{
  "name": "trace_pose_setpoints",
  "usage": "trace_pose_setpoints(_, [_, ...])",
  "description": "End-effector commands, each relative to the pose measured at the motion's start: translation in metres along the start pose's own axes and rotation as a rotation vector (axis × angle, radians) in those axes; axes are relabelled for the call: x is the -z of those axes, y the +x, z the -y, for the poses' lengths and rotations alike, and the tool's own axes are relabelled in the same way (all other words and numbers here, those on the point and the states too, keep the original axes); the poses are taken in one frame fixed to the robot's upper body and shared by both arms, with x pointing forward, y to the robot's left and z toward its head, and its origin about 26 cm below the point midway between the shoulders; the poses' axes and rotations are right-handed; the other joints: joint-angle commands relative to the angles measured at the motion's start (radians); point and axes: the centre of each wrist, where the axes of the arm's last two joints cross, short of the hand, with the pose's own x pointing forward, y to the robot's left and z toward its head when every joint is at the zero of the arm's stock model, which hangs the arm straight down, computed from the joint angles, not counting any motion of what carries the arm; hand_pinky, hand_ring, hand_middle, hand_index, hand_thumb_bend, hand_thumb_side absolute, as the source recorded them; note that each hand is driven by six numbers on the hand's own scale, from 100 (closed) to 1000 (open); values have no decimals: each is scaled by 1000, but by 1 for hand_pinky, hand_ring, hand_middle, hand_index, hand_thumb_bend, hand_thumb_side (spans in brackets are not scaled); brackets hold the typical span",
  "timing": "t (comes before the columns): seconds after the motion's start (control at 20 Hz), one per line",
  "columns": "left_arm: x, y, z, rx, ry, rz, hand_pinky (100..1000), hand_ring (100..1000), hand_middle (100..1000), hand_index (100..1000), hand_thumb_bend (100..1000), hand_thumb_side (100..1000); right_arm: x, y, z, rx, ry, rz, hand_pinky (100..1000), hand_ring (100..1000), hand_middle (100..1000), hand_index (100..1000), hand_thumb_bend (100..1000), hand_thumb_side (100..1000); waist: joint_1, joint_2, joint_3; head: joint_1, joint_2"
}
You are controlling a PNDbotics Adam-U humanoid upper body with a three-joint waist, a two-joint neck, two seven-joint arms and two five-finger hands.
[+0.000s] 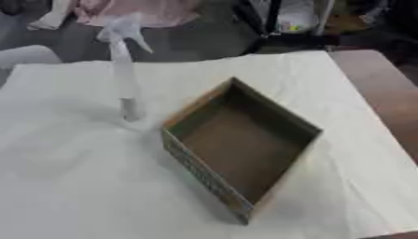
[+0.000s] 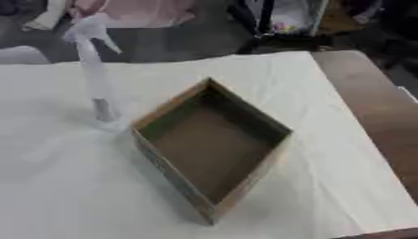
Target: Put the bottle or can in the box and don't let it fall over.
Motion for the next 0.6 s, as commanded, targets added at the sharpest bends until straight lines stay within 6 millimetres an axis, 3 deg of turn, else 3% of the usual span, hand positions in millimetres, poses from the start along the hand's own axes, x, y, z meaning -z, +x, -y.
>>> trace_pose_setpoints(0.05, [-2, 2, -10, 27, -3, -22, 745, 471, 946, 959, 100, 846, 6, 7, 5, -33, 27, 9, 1000, 1000, 1000, 980, 100, 397, 4, -12, -8, 22, -27])
trace_pose_setpoints(0.6, [21, -7, -7, 31, -18, -30, 740, 503, 943, 952, 100, 872, 11, 8, 3, -31, 40, 17, 1000, 1000, 1000, 982, 100, 413, 22, 12, -33, 35, -57])
